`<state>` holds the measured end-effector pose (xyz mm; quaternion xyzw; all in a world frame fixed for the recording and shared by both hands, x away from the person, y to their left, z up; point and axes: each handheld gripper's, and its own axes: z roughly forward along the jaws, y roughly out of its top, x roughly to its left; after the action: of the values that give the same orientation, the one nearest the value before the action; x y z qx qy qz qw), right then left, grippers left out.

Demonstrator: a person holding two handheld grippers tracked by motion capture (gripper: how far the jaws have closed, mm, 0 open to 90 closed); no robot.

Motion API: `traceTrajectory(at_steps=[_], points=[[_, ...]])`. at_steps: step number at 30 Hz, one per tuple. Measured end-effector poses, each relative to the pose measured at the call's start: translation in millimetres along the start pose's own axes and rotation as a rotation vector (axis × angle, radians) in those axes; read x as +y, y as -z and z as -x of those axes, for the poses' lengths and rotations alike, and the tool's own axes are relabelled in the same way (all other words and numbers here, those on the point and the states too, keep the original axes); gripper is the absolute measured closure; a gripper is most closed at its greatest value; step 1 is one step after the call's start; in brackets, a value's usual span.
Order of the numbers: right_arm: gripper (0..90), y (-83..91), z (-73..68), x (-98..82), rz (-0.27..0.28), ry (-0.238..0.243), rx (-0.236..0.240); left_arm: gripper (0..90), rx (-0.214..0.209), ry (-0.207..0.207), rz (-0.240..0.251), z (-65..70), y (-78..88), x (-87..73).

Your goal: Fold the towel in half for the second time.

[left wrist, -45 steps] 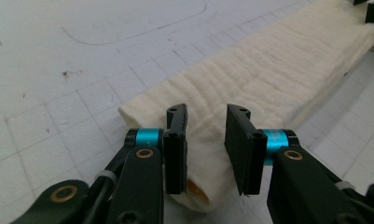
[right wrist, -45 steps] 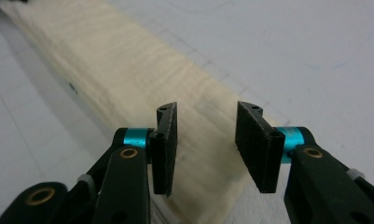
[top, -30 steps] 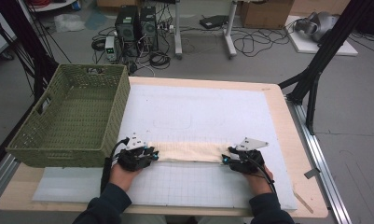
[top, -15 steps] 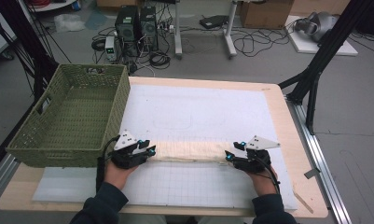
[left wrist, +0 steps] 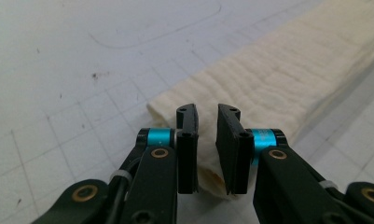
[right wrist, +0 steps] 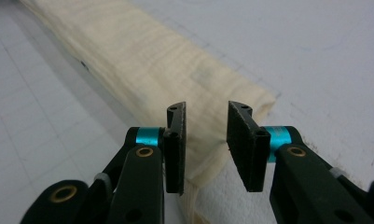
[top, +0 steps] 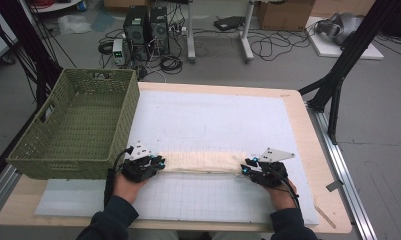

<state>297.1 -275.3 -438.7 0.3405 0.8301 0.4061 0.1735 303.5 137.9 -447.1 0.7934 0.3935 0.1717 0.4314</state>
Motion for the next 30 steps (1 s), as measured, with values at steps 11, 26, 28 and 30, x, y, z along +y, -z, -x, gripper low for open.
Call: traceTrajectory(at_steps=[11,26,28,30], points=[[51.7,22.6,8.3,-0.4,0.077,-0.049,-0.051,58.6,-0.014,0.047,0.208,-6.6,21.0,9.0],[11.6,63.2,7.5,0.2,0.183,-0.087,-0.177,16.6,-0.032,0.089,0.392,-9.6,45.0,16.8],[11.1,66.0,6.3,1.9,0.193,-0.072,-0.176,16.6,-0.034,0.084,0.394,-9.3,45.6,17.3],[10.2,66.6,5.6,3.2,0.19,-0.062,-0.187,16.7,-0.033,0.077,0.398,-8.7,47.1,17.6]])
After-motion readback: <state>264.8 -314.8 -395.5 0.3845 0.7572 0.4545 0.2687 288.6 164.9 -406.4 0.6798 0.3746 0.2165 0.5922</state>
